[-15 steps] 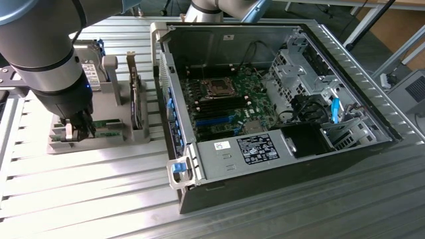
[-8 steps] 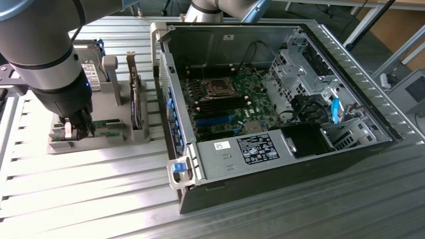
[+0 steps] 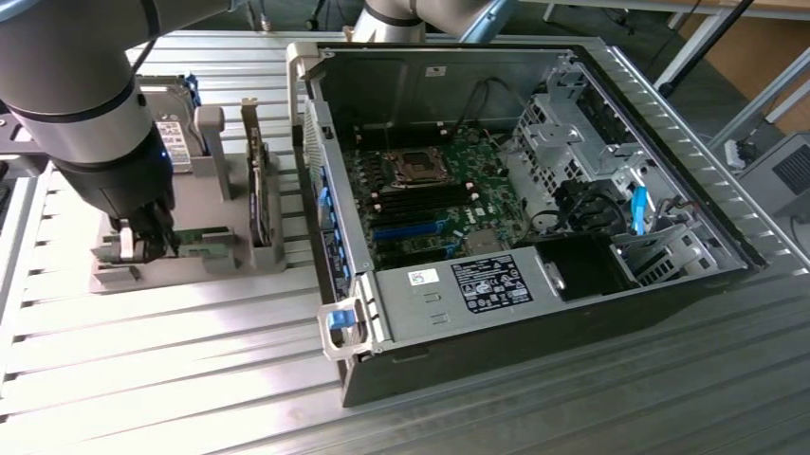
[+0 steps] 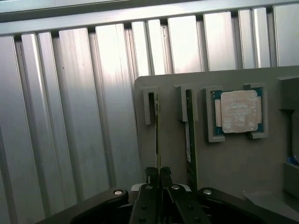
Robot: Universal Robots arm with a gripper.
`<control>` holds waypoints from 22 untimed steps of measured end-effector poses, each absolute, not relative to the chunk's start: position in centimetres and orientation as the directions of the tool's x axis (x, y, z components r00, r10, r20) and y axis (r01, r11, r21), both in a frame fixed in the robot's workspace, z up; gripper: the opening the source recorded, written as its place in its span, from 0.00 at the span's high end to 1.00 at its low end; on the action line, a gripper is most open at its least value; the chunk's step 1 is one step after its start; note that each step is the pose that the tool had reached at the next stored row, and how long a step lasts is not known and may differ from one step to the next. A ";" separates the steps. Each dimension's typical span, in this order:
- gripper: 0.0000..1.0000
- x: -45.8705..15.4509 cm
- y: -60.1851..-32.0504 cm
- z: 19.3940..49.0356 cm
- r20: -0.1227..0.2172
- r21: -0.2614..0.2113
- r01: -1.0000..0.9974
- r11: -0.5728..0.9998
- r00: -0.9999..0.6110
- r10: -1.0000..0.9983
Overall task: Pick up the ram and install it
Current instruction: 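Pick up the ram and move it above insertion slot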
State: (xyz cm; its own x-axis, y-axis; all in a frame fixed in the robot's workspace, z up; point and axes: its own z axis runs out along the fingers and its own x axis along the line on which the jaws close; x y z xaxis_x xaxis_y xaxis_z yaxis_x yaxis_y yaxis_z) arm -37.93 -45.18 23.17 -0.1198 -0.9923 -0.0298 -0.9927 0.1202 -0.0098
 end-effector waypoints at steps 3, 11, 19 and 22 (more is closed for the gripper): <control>0.87 -37.9 -45.2 23.6 -0.030 -0.010 -0.993 0.120 -0.120 -0.992; 0.87 -37.9 -45.2 24.7 -0.031 -0.010 -0.993 0.120 -0.120 -0.992; 0.87 -37.9 -45.2 25.5 -0.032 -0.010 -0.993 0.120 -0.120 -0.992; 0.87 -37.9 -45.2 25.7 -0.032 -0.010 -0.993 0.120 -0.120 -0.992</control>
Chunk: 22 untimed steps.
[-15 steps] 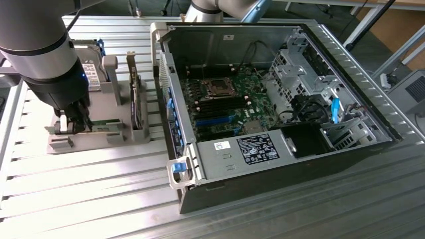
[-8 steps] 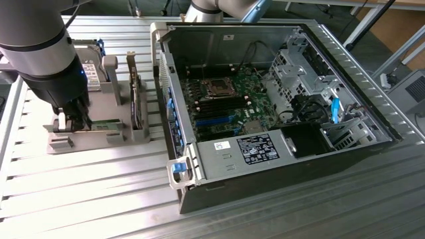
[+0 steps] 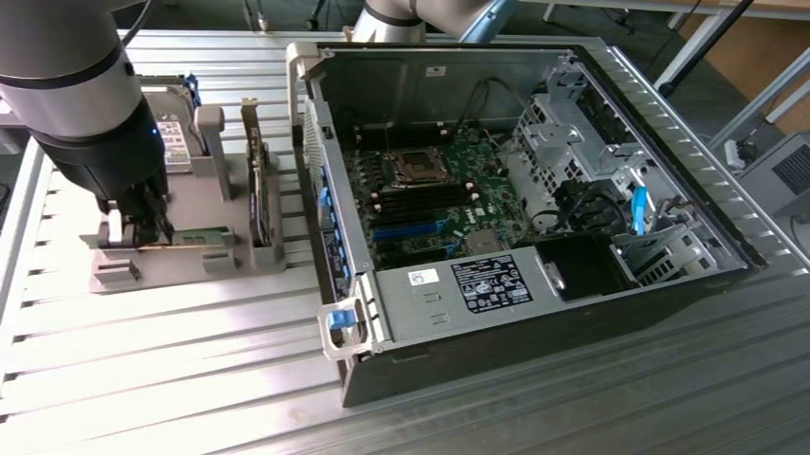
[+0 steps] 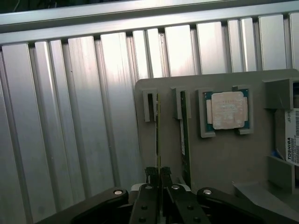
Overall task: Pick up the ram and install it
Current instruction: 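Pick up the ram and move it above insertion slot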
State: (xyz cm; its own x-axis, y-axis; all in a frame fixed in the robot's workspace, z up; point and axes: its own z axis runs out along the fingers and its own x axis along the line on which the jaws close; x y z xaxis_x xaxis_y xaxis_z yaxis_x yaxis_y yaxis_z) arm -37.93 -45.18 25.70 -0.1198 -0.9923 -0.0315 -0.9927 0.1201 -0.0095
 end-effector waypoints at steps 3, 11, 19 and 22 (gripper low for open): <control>0.87 -37.9 -45.2 25.9 -0.032 -0.010 -0.993 0.120 -0.120 -0.992; 0.87 -37.9 -45.2 27.1 -0.032 -0.009 -0.993 0.120 -0.120 -0.992; 0.87 -37.9 -45.2 28.1 -0.036 -0.009 -0.993 0.120 -0.120 -0.992; 0.87 -37.9 -45.2 28.6 -0.045 -0.008 -0.993 0.120 -0.120 -0.992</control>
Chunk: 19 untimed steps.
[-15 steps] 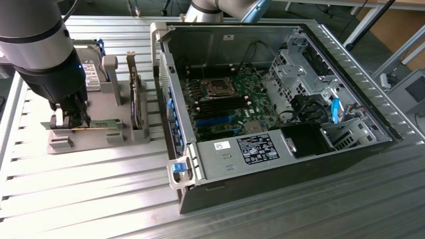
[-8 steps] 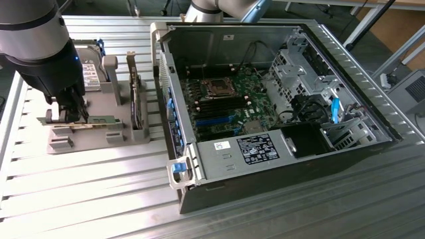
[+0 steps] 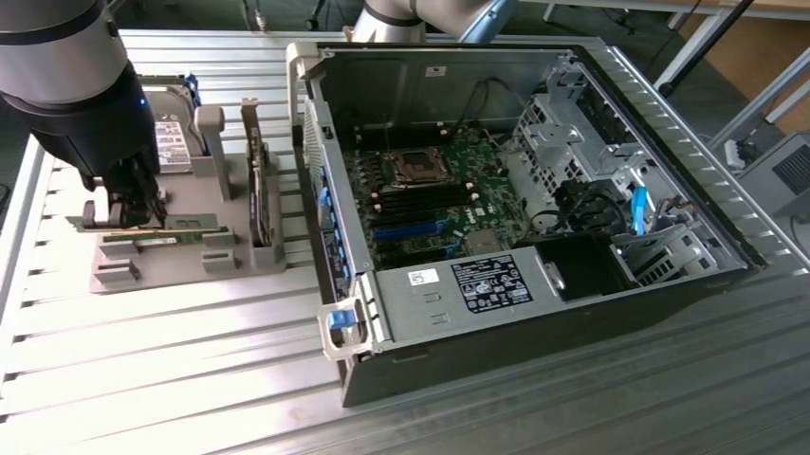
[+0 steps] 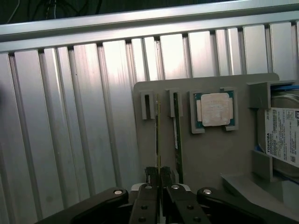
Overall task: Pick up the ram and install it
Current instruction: 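Pick up the ram and move it above insertion slot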
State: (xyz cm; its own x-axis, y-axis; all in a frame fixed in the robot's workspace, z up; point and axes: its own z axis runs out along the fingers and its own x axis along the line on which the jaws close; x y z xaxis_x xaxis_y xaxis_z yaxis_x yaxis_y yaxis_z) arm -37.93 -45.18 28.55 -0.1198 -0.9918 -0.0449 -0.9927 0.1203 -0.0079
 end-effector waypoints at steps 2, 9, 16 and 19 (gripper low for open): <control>0.87 -37.9 -45.2 28.6 -0.046 -0.008 -0.993 0.120 -0.120 -0.992; 0.87 -37.9 -45.2 30.0 -0.051 -0.007 -0.993 0.120 -0.120 -0.991; 0.87 -37.9 -45.2 30.5 -0.053 -0.007 -0.993 0.120 -0.120 -0.991; 0.87 -37.9 -45.2 30.8 -0.054 -0.007 -0.993 0.120 -0.120 -0.991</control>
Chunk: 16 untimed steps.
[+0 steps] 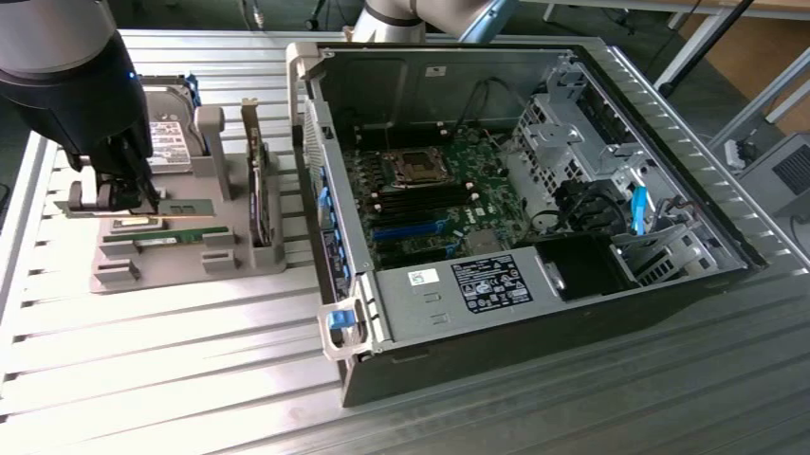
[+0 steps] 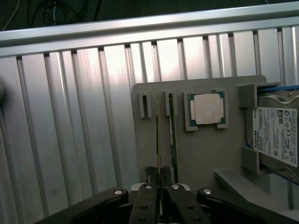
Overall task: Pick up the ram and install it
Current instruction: 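Pick up the ram and move it above insertion slot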
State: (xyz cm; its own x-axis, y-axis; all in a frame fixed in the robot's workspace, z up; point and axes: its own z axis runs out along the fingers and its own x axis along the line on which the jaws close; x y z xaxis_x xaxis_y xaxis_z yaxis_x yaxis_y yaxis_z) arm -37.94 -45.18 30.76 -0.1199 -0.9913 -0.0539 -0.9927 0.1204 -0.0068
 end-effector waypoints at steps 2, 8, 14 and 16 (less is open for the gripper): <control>0.87 -37.9 -45.2 30.9 -0.054 -0.007 -0.993 0.120 -0.120 -0.991; 0.87 -37.9 -45.2 31.7 -0.058 -0.006 -0.993 0.120 -0.120 -0.991; 0.87 -37.9 -45.2 32.0 -0.060 -0.006 -0.993 0.120 -0.120 -0.991; 0.87 -37.9 -45.2 32.2 -0.062 -0.006 -0.993 0.120 -0.120 -0.991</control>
